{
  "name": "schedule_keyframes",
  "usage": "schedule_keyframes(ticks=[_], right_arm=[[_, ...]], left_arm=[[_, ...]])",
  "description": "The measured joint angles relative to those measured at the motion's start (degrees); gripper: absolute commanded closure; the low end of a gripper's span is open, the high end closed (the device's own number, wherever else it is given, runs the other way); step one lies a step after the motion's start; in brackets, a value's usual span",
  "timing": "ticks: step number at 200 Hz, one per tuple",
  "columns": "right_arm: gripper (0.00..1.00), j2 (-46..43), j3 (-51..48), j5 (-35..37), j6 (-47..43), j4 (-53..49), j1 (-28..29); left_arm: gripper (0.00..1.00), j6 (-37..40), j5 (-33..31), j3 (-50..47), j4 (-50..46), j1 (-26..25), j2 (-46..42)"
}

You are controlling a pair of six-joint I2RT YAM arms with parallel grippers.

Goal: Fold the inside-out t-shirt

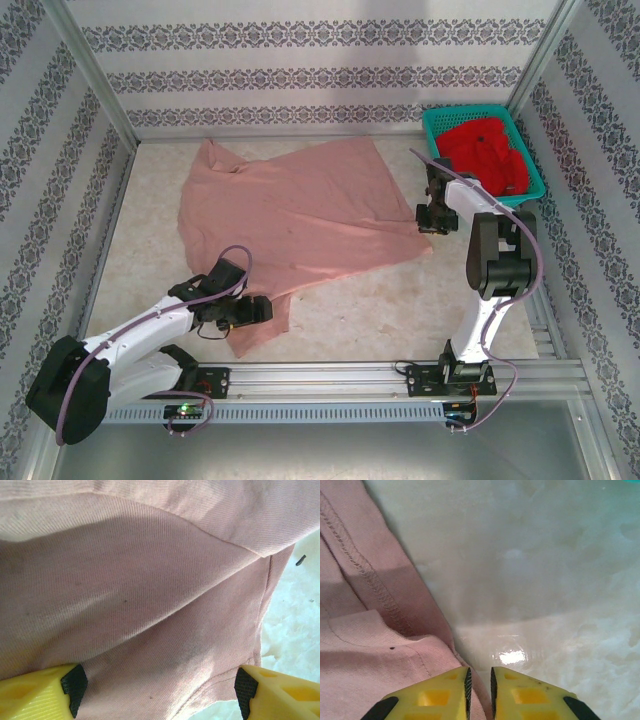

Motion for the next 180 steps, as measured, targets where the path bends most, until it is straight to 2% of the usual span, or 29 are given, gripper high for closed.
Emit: schedule_keyframes(ticks=[29, 64, 93, 112, 141, 180], right_arm=[[0.65, -3.45, -2.62, -3.04, 0.35, 1.33, 1.7], [0.59, -8.76, -6.93, -8.68, 2.25, 5.03, 4.96], [0.54, -11.43, -11.82, -10.99, 4.57, 6.54, 3.76], [0.51, -12.57, -14.64, -11.41, 6.12, 7.34, 0.81], [0.47, -15.02, -18.78, -11.43, 8.04, 7.76, -3.3], [0.48, -13.03, -19.26, -11.8, 9.14, 9.25, -3.91]], left_arm=[[0.18, 0.02, -0.48, 0.0, -0.83, 0.0, -1.53], [0.16, 0.28, -2.21, 1.03, -3.8, 0.0, -9.09], [0.16, 0.85, -4.2, 4.76, -4.09, 0.0, -13.66], [0.16, 0.94, -5.29, 7.02, -4.13, 0.02, -12.33], [0.16, 1.4, -4.92, 9.31, -4.92, 0.02, -5.11], [0.16, 2.23, -4.5, 9.6, -7.23, 0.02, -2.4]])
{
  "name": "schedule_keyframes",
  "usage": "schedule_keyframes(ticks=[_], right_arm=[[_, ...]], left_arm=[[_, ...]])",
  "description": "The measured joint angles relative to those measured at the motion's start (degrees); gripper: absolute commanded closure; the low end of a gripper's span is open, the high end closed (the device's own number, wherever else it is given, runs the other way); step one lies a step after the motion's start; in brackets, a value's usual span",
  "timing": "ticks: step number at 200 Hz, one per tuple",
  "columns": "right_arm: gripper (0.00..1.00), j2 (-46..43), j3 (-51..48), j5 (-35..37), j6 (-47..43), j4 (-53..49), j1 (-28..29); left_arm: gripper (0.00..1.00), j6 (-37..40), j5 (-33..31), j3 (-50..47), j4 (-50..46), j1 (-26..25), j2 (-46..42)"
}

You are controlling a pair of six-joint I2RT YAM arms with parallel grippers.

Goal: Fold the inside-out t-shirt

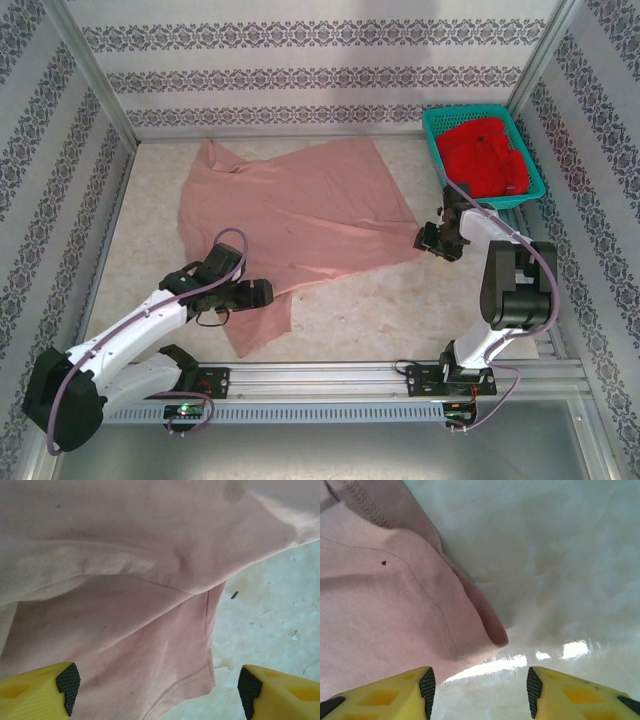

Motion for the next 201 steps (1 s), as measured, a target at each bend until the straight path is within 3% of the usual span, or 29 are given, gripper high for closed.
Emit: schedule_keyframes(ticks=[26, 63, 87, 124, 201], right_arm=[[0.55, 3.34, 1.14, -0.04, 0.2, 0.85, 0.0], [0.87, 4.94, 2.08, -0.24, 0.63, 1.64, -0.04], [0.98, 4.94, 2.08, -0.68, 0.61, 2.78, -0.02], [1.0, 4.87, 2.05, -1.51, 0.76, 3.61, -0.02], [1.0, 4.87, 1.68, -3.04, 0.59, 4.98, -0.02]], left_arm=[[0.16, -0.15, -0.04, 0.94, -2.91, -0.11, 1.9], [0.19, -4.33, -1.7, 0.94, -8.57, -4.39, 1.57], [0.2, -9.07, -3.76, 0.94, -12.87, -8.48, 0.59], [0.23, -16.0, -4.22, 0.33, -17.07, -13.29, 0.59], [0.51, -19.76, -1.09, -4.7, -13.42, -14.27, 6.27]])
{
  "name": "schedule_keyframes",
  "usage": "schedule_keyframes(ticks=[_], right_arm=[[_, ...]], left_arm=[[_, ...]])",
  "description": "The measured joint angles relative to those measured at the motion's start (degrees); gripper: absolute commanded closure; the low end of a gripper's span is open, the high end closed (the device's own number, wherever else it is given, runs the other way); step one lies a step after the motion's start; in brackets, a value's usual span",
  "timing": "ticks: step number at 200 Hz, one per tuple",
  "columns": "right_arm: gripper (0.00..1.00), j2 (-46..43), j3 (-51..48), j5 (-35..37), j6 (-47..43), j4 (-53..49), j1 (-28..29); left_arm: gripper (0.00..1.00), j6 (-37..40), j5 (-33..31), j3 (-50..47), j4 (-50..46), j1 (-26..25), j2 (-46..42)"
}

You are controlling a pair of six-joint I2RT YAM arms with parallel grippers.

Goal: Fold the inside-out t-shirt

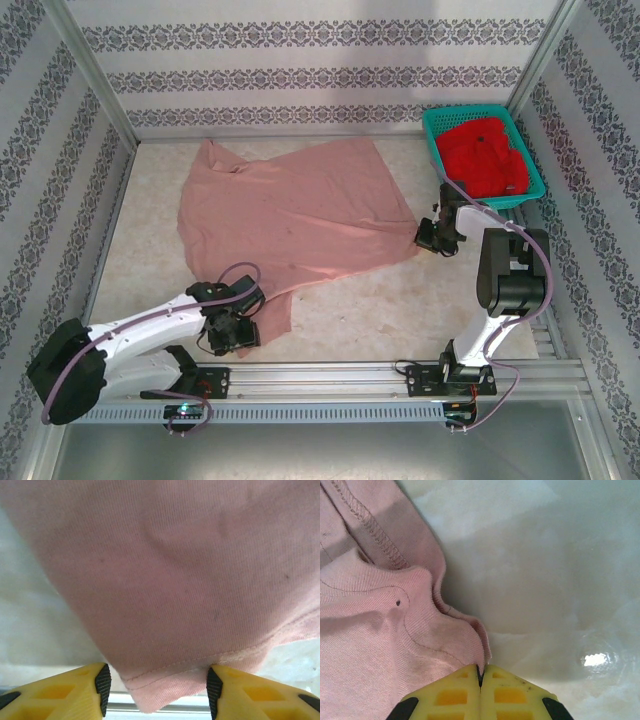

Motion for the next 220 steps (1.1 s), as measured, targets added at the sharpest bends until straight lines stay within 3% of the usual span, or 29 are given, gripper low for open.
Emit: schedule_keyframes(ticks=[39, 70, 105, 133, 196, 220], right_arm=[[1.0, -0.02, -0.11, 0.0, -0.02, 0.02, 0.0], [1.0, -0.83, -0.94, 0.02, 0.0, 0.0, 0.0], [1.0, -5.22, -3.56, 0.11, 0.04, 0.02, 0.0], [1.0, -10.6, -6.99, 0.02, 0.68, 0.02, -0.17], [1.0, -18.97, -8.98, 0.04, 0.92, -0.09, -2.23], [1.0, -20.94, -9.44, 0.07, 0.92, -0.24, -2.23]], left_arm=[[0.73, 0.37, -0.74, -0.83, 0.7, 0.02, 1.86], [1.0, 0.57, -1.27, -1.29, 0.2, 0.0, -0.15], [1.0, 0.26, -2.12, -0.39, -0.7, 0.02, -7.41], [1.0, 1.09, -3.5, 7.1, -4.9, 0.76, -12.9], [1.0, 11.98, -4.59, 29.05, -15.72, 8.85, -15.82], [1.0, 15.52, -5.49, 33.35, -18.8, 11.8, -16.7]])
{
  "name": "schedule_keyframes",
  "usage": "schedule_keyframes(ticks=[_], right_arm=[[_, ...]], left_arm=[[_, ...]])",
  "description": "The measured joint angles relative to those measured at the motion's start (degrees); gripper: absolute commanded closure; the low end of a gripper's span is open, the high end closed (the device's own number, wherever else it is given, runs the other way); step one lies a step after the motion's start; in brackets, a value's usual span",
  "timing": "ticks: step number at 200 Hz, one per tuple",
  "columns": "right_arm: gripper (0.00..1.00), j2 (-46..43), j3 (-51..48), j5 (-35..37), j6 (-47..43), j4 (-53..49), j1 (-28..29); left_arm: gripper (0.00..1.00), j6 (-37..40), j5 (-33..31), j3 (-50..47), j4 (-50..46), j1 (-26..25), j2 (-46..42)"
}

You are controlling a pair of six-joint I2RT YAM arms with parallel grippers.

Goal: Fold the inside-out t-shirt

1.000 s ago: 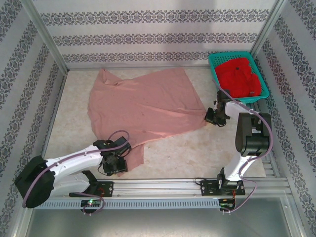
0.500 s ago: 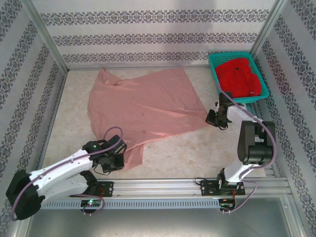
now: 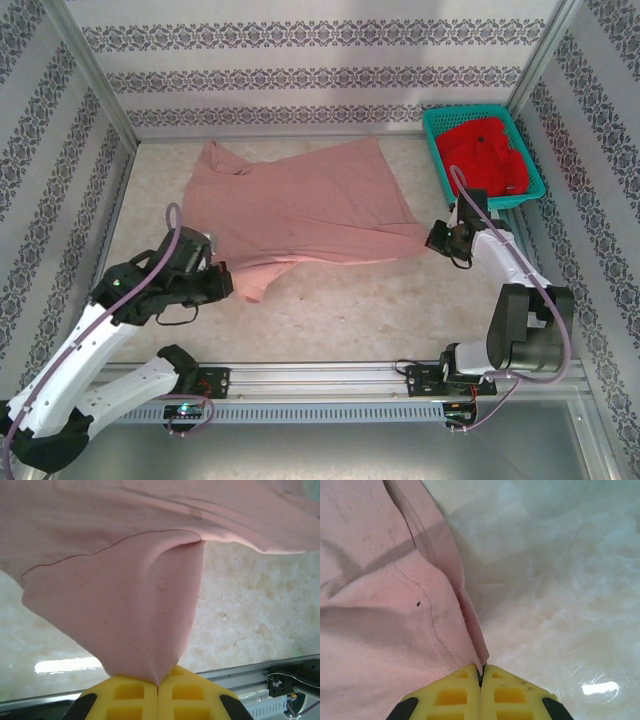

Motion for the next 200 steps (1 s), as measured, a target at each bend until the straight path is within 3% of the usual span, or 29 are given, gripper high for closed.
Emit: schedule_keyframes(ticks=[115, 155, 200], right_arm=[[1.0, -23.5, -13.11, 1.27, 5.79, -7.85, 0.02], [1.0, -16.98, -8.59, 1.44, 5.31, -8.55, 0.28], [0.98, -2.71, 2.34, 1.92, 2.6, -8.0, 3.85]], left_arm=[[1.0, 1.53, 1.57, -3.76, -9.05, 0.79, -7.56], [1.0, 4.26, 0.85, -3.41, -8.96, 4.02, -3.15], [1.0, 10.1, 5.44, -3.43, -3.82, 14.34, 5.11]])
